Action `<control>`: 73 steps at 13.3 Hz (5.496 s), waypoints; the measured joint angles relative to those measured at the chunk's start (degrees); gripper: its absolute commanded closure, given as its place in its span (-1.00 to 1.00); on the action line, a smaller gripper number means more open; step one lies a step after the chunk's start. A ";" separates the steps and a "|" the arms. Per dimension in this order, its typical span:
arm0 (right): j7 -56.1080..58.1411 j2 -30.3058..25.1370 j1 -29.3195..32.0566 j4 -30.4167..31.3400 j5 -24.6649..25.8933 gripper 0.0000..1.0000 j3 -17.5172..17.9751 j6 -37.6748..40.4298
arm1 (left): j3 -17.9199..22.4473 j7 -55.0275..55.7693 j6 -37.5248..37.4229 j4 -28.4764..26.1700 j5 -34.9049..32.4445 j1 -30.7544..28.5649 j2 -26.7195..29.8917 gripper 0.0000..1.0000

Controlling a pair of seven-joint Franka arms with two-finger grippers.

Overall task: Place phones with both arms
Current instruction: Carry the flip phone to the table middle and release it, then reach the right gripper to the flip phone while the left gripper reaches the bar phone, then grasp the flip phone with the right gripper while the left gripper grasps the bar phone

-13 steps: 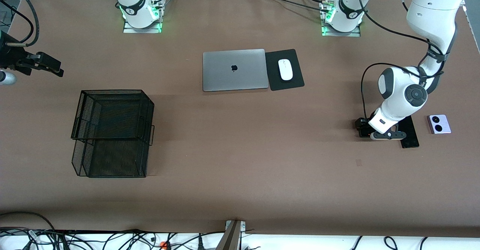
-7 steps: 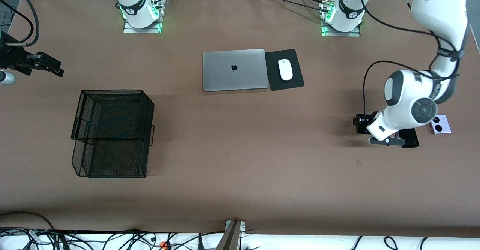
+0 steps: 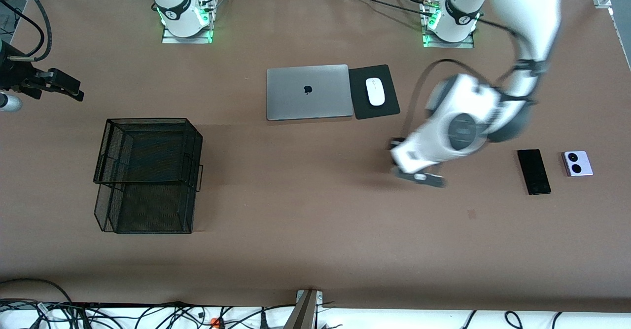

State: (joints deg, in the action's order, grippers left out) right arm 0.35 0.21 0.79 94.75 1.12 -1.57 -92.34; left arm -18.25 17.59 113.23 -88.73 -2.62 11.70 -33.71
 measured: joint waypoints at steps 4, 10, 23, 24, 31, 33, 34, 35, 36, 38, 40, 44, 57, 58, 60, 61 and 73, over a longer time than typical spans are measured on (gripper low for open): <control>0.00 0.00 0.00 -0.01 0.00 -1.00 0.00 0.00 | 0.45 16.28 17.25 5.18 -0.05 10.82 -10.34 0.95; 0.02 0.00 0.00 -0.01 0.00 -1.00 -0.04 0.00 | 0.76 19.85 31.07 6.55 -0.06 13.10 -18.63 -0.99; -5.41 1.48 -8.02 0.12 -0.53 -1.00 0.84 -2.44 | 2.83 19.93 -12.17 10.61 -6.61 -0.20 -2.58 -1.00; -8.70 2.37 -10.88 0.22 -0.57 -1.00 0.95 -3.60 | 3.16 19.03 -16.97 10.55 -8.02 -3.28 -2.19 -1.00; -37.69 15.31 -34.10 -3.77 -0.60 -1.00 1.38 -14.75 | 4.36 3.13 -22.85 9.22 -15.92 -16.86 -2.13 -1.00; -45.60 20.93 -39.07 -8.80 -0.57 -1.00 1.37 -15.68 | 4.51 -0.82 -17.69 6.97 -16.99 -21.03 -2.14 -1.00; -48.63 23.74 -41.11 -11.43 -0.57 -1.00 1.33 -16.42 | 4.55 -3.85 -13.66 5.18 -17.46 -23.56 -2.17 -1.00; -51.02 26.44 -43.04 -13.92 -0.56 -1.00 1.29 -17.14 | 4.58 -7.36 -9.35 3.46 -17.54 -26.32 -2.21 -1.00; -52.82 28.77 -44.62 -15.97 -0.55 -1.00 1.27 -17.84 | 4.61 -10.52 -4.95 1.87 -17.57 -29.00 -2.21 -1.00; -55.53 32.68 -47.11 -18.35 -0.26 -1.00 1.15 -20.74 | 4.61 -15.64 6.32 -2.41 -17.71 -34.29 -2.21 -1.00; -56.89 36.07 -48.61 -18.91 0.90 -1.00 0.95 -23.99 | 4.61 -18.48 17.76 -7.96 -17.88 -39.10 -2.25 -1.00; -56.98 42.01 -48.84 -19.10 2.77 -1.00 -0.02 -30.09 | 4.53 -19.90 34.27 -18.51 -17.91 -44.38 -2.28 -1.00; -56.56 53.66 -48.08 -19.15 5.31 -1.00 -2.52 -46.68 | 4.34 -19.98 37.33 -22.77 -17.91 -45.40 -2.35 -1.00; -56.56 54.20 -48.09 -19.16 5.31 -1.00 -2.52 -47.44 | 4.34 -19.98 37.32 -22.80 -17.91 -45.64 -2.50 -1.00; -56.56 55.04 -48.09 -19.16 5.32 -1.00 -2.52 -48.46 | 4.34 -20.01 37.32 -22.81 -17.91 -46.35 -3.04 -0.57; -56.55 55.23 -48.10 -19.17 5.38 -0.99 -2.52 -48.63 | 4.19 -20.01 37.42 -22.81 -17.91 -46.63 -3.19 -0.21; -54.68 52.75 -48.11 -22.00 5.74 1.00 -3.24 -42.46 | -2.10 -19.91 20.77 -16.23 -17.84 -48.09 -1.87 0.71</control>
State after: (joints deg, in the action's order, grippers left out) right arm -54.33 52.95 -47.32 72.75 6.86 -4.81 -134.81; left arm -20.35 -2.33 134.00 -104.96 -20.46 -36.39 -35.58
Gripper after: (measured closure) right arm 0.181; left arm 0.203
